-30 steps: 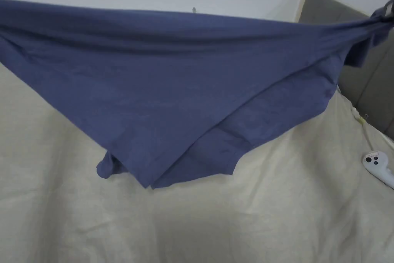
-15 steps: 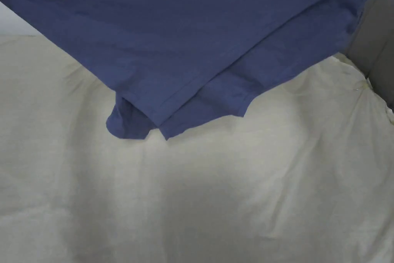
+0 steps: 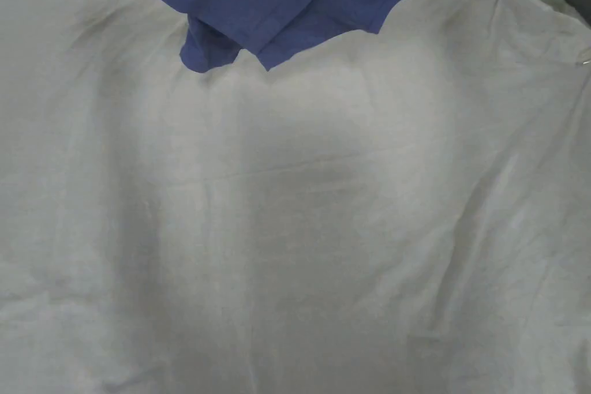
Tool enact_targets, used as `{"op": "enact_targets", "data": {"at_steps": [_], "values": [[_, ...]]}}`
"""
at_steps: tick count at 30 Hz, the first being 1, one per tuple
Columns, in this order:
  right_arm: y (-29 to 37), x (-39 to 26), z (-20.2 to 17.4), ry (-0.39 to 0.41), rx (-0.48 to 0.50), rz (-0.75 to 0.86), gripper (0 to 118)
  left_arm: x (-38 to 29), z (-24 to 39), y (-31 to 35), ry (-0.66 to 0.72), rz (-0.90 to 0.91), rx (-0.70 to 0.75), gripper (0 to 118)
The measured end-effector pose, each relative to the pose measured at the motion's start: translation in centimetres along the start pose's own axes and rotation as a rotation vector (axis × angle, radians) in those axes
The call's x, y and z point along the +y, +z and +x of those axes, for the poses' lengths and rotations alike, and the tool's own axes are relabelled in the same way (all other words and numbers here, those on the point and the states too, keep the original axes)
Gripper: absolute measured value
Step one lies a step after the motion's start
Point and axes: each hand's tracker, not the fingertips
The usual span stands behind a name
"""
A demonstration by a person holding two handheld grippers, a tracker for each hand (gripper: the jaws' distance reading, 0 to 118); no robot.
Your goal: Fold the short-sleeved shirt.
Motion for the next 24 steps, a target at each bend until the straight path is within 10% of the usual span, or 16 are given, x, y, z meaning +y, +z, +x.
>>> {"op": "enact_targets", "data": {"at_steps": [24], "values": [[6.2,-36.3,11.1,-0.059,-0.017,-0.606,5,-33.3,-14.7,11.1,-0.057,-0.531,0.122,0]]}}
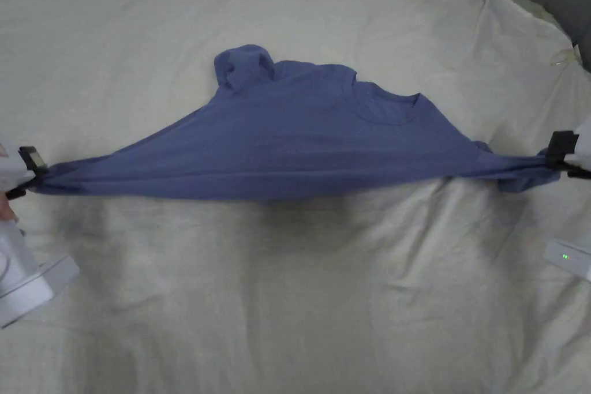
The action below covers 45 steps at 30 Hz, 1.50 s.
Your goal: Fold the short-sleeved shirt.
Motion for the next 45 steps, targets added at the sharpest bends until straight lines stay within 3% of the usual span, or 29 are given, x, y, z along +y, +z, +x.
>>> {"op": "enact_targets", "data": {"at_steps": [9,14,22,23,25,28,29,30,31,32,36,45], "values": [[3.6,-10.2,4.3,0.021,0.048,-0.065,5,-6.9,-6.4,2.6,0.01,-0.039,-0.007,0],[6.0,-14.3,5.8,0.097,0.071,-0.088,5,-9.1,-9.4,3.9,0.019,-0.045,-0.008,0],[7.9,-18.5,8.1,0.034,0.119,-0.114,5,-12.3,-12.6,4.7,0.061,-0.068,-0.016,0],[7.9,-18.8,8.1,0.036,0.12,-0.117,5,-12.4,-12.7,4.7,0.068,-0.072,-0.02,3],[7.9,-18.8,8.1,0.03,0.128,-0.118,6,-12.3,-12.7,5.0,0.088,-0.066,-0.033,32],[8.3,-18.1,8.3,0.003,0.148,-0.118,16,-11.7,-12.9,6.1,0.099,-0.028,-0.001,54],[8.7,-17.6,8.3,0.008,0.139,-0.111,44,-11.2,-13.3,6.6,0.119,-0.007,-0.008,82],[9.0,-16.9,8.3,0.019,0.116,-0.116,75,-10.8,-13.1,7.6,0.133,0.013,-0.01,98],[9.5,-16.2,8.2,0.034,0.06,-0.103,98,-10.1,-13.1,8.3,0.141,0.056,-0.014,109],[10.3,-15.4,7.9,0.06,0.025,-0.048,107,-9.4,-13.1,9.2,0.138,0.094,-0.042,117],[13.3,-11.8,6.3,0.143,0.009,0.146,107,-6.7,-11.2,12.5,0.096,0.234,-0.117,118],[18.9,-8.9,-1.4,0.189,0.244,0.547,113,-6.3,-1.2,17.3,-0.228,0.581,-0.136,116]]}}
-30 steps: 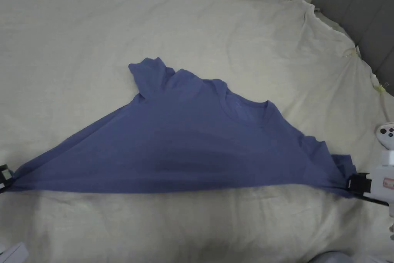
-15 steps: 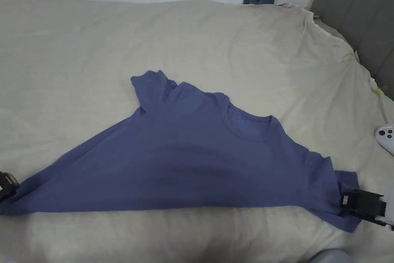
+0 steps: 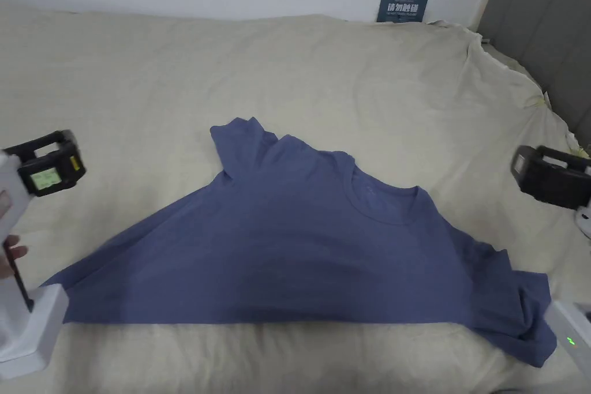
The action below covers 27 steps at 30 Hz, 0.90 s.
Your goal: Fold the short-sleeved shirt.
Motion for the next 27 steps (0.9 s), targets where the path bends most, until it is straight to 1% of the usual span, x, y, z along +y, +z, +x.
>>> {"op": "enact_targets", "data": {"at_steps": [1,2,3,4,6,7,8,9,10,13,14,15,16,19,24,27], "values": [[0.0,0.1,-1.2,0.026,0.016,0.018,113,-0.2,1.0,-0.1,-0.037,0.013,-0.006,115],[-0.1,0.0,-2.2,0.047,0.035,0.04,113,-0.3,2.0,0.1,-0.074,0.025,-0.032,110],[-0.2,-0.3,-3.1,0.057,0.04,0.063,113,-0.4,2.8,0.3,-0.101,0.026,-0.056,103],[-0.2,-0.5,-3.9,0.059,0.04,0.073,113,-0.6,3.6,0.5,-0.111,0.026,-0.065,92],[-0.5,-0.8,-5.1,0.047,0.068,0.082,110,-1.0,4.3,0.5,-0.1,0.035,-0.104,52],[-0.9,-1.1,-5.7,0.031,0.075,0.08,106,-1.2,4.7,0.6,-0.085,0.03,-0.107,30],[-1.1,-1.2,-6.1,0.018,0.091,0.07,92,-1.4,5.0,0.6,-0.071,0.026,-0.112,3],[-1.2,-1.4,-6.3,0.013,0.111,0.065,73,-1.8,5.1,0.5,-0.066,0.025,-0.116,0],[-1.2,-1.6,-6.6,0.012,0.121,0.062,43,-2.1,5.2,0.5,-0.065,0.024,-0.112,0],[-1.9,-2.3,-7.0,0.007,0.098,0.046,13,-3.0,5.1,0.5,-0.048,0.0,-0.126,0],[-1.9,-2.7,-7.2,0.005,0.087,0.048,0,-3.2,5.0,0.5,-0.041,-0.012,-0.128,0],[-1.8,-2.8,-7.1,0.008,0.089,0.033,0,-3.5,4.8,0.5,-0.039,-0.016,-0.127,0],[-1.9,-3.1,-7.0,0.014,0.11,0.008,0,-3.7,4.7,0.5,-0.037,-0.017,-0.126,0],[-2.1,-3.8,-7.4,0.023,0.087,0.007,0,-4.2,4.3,0.3,-0.037,-0.054,-0.128,0],[-2.3,-4.1,-7.4,0.01,0.096,-0.009,0,-4.7,2.8,0.3,-0.023,-0.096,-0.103,0],[-2.4,-4.1,-7.7,0.008,0.101,-0.017,0,-4.3,1.2,0.0,-0.008,-0.172,-0.075,0]]}}
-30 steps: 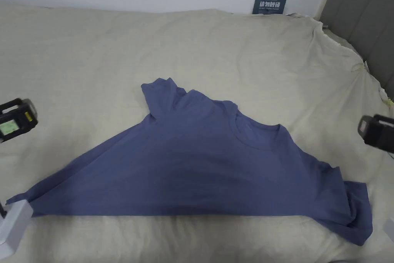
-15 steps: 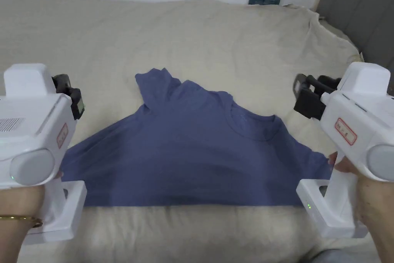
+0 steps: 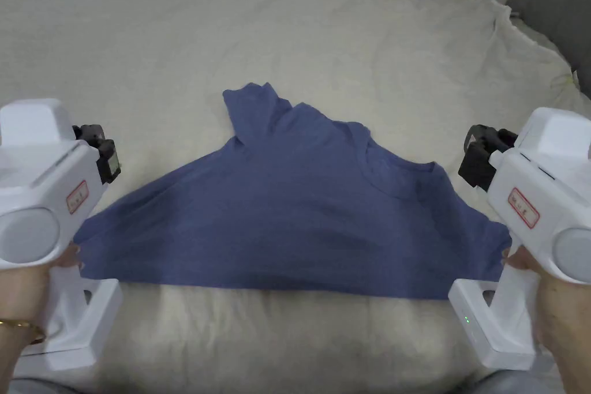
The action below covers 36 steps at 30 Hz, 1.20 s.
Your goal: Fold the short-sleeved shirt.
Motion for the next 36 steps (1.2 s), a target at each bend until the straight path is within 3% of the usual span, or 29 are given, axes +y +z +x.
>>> {"op": "enact_targets", "data": {"at_steps": [1,2,3,5,6,7,16,21,22,24,25,26,29,36], "values": [[-0.1,0.0,-0.1,-0.003,0.005,-0.001,0,0.1,-0.9,-0.2,0.025,-0.026,0.013,1],[-0.2,-0.1,-0.1,-0.003,0.009,-0.005,0,0.4,-1.7,-0.4,0.043,-0.068,0.014,16],[-0.4,-0.1,-0.2,-0.001,0.01,-0.008,0,0.5,-2.7,-0.6,0.069,-0.095,0.018,36],[-0.5,-0.1,-0.4,0.003,0.016,-0.011,0,0.6,-4.9,-1.4,0.131,-0.201,0.012,101],[-0.5,-0.2,-0.5,0.004,0.017,-0.012,0,0.7,-5.7,-1.8,0.149,-0.248,0.018,116],[-0.7,-0.2,-0.6,0.004,0.017,-0.012,0,0.4,-6.7,-2.2,0.165,-0.294,0.027,118],[-0.8,-0.3,-1.5,-0.007,0.005,-0.023,0,-3.4,-11.3,-5.5,0.18,-0.566,0.161,115],[-1.0,-0.2,-1.9,0.013,0.01,-0.035,0,-5.8,-11.3,-7.3,0.204,-0.673,0.159,88],[-1.2,-0.2,-2.0,0.013,0.009,-0.039,0,-6.2,-11.2,-7.5,0.203,-0.68,0.156,80],[-1.3,-0.2,-2.0,0.01,0.009,-0.047,0,-6.8,-10.8,-7.7,0.181,-0.687,0.15,24],[-1.4,-0.3,-2.0,0.009,0.009,-0.049,0,-7.3,-10.4,-7.6,0.175,-0.682,0.151,7],[-1.5,-0.3,-2.1,0.014,0.01,-0.055,0,-7.4,-10.0,-7.3,0.184,-0.665,0.133,2],[-2.0,-0.6,-2.1,0.04,0.008,-0.078,0,-7.5,-9.1,-7.2,0.121,-0.644,0.163,0],[-5.1,1.1,-2.6,0.058,0.023,-0.113,0,-5.2,-9.6,-4.1,0.262,-0.43,0.191,0]]}}
